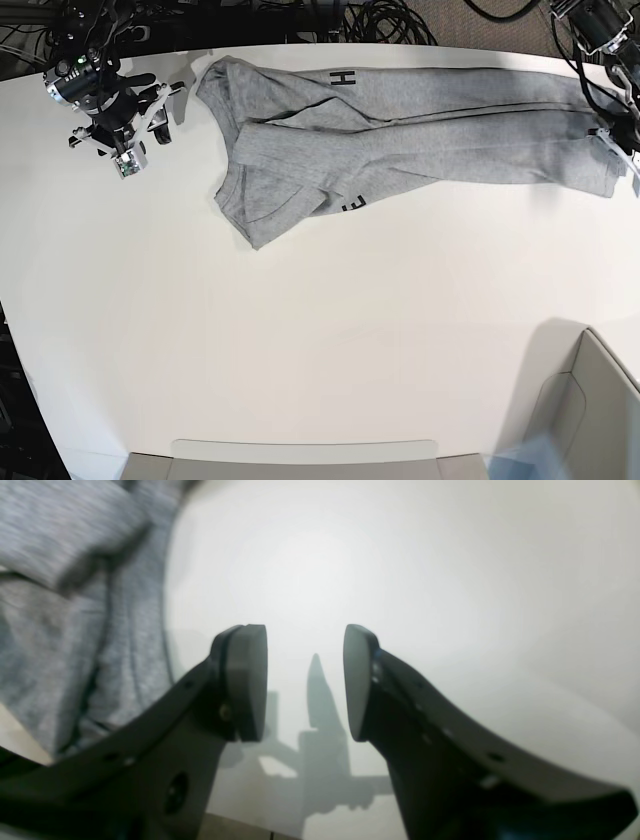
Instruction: Fold the T-shirt properly
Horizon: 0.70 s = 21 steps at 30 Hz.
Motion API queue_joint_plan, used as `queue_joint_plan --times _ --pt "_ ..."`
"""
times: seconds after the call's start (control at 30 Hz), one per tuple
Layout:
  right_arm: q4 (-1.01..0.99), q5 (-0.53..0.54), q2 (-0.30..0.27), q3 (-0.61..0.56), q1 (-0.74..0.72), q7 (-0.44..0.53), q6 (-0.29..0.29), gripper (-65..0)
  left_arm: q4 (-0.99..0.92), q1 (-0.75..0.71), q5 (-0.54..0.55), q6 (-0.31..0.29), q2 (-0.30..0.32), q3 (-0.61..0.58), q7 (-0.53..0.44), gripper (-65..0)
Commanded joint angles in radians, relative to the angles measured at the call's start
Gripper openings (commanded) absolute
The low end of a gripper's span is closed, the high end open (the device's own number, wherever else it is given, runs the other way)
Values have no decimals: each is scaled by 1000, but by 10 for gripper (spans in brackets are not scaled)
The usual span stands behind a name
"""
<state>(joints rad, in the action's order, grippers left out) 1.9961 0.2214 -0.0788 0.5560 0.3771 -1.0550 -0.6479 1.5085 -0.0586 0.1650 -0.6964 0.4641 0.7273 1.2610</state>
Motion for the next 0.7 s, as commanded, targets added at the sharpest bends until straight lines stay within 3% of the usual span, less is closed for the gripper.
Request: queue_joint_plan --times 0.0,0.13,0.33,0.67 --pt "19 11 -9 2 -7 17 -23 -400 51 -5 6 -2 -12 -4 9 -650" --pt "19 16 -8 2 -7 17 -23 -400 225 -39 5 -2 -78 -56 27 -650" --pt "18 11 -8 2 -7 17 -23 -400 449 -73 5 -2 -159 -99 135 -650" --pt "18 13 -8 2 -7 17 -23 -400 521 -82 5 -2 -288 -208 135 -650"
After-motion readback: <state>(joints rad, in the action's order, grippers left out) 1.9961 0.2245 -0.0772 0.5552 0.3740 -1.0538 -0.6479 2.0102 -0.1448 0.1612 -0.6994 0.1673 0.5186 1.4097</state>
